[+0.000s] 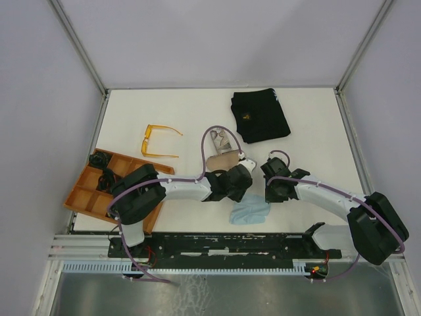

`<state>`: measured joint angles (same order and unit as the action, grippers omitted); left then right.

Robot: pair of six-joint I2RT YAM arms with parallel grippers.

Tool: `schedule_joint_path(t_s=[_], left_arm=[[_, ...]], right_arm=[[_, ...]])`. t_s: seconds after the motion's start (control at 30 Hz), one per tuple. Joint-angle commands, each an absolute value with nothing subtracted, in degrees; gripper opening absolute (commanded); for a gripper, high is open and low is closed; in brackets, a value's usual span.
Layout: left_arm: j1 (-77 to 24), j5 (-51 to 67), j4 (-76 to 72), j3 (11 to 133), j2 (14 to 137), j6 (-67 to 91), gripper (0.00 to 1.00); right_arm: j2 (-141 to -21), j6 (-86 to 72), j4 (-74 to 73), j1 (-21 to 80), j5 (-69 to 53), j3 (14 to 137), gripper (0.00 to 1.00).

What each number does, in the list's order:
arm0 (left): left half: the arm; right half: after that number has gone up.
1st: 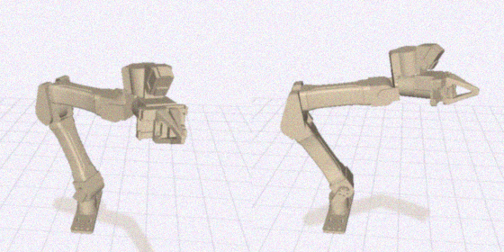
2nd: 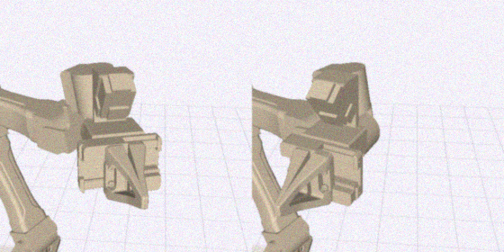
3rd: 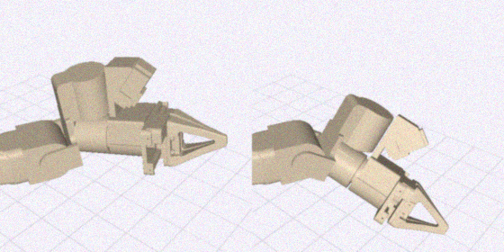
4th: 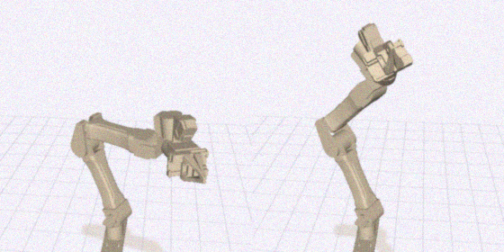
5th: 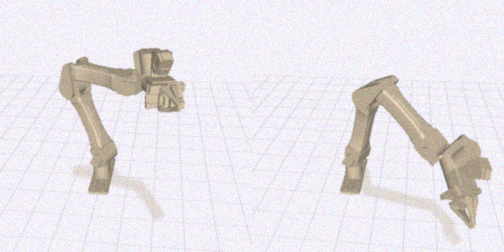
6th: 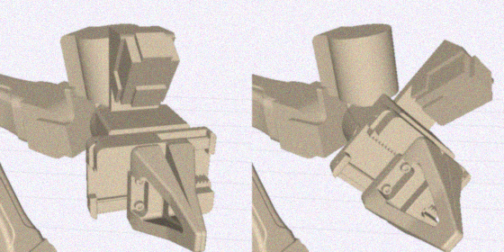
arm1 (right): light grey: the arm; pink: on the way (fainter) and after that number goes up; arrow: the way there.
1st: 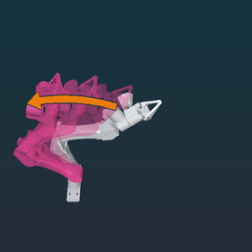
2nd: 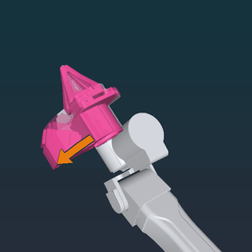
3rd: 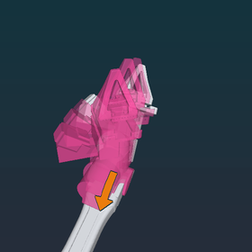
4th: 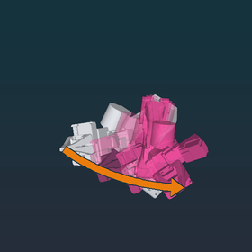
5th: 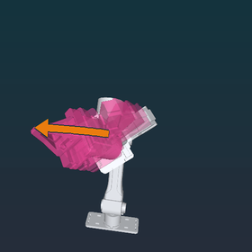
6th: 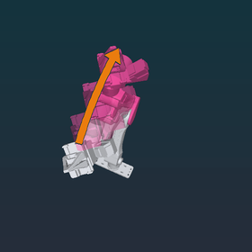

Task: Organize the sunglasses
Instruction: Fold the glasses cleaning cloth at the center of the board.

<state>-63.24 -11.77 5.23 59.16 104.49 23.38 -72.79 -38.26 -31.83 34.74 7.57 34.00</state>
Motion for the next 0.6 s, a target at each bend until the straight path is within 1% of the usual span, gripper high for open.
schedule_joint_path(t_s=[0.0, 0.3, 0.5, 0.57], left_arm=[[-64.6, -13.6, 7.7, 60.4, 106.1, 21.0, 0.45], [-67.6, -15.6, 9.3, 60.0, 108.2, 21.5, 0.42], [-68.8, -16.0, 9.3, 59.1, 108.9, 22.4, 0.37], [-69.2, -16.1, 9.3, 58.6, 109.0, 22.7, 0.34]], right_arm=[[-72.2, -38.6, -30.5, 34.5, 8.4, 33.1, 0.0], [-72.2, -38.6, -30.5, 34.5, 8.7, 32.8, 0.0], [-72.2, -38.5, -30.5, 34.4, 8.7, 32.9, 0.0], [-72.2, -38.5, -30.5, 34.4, 8.7, 32.9, 0.0]])
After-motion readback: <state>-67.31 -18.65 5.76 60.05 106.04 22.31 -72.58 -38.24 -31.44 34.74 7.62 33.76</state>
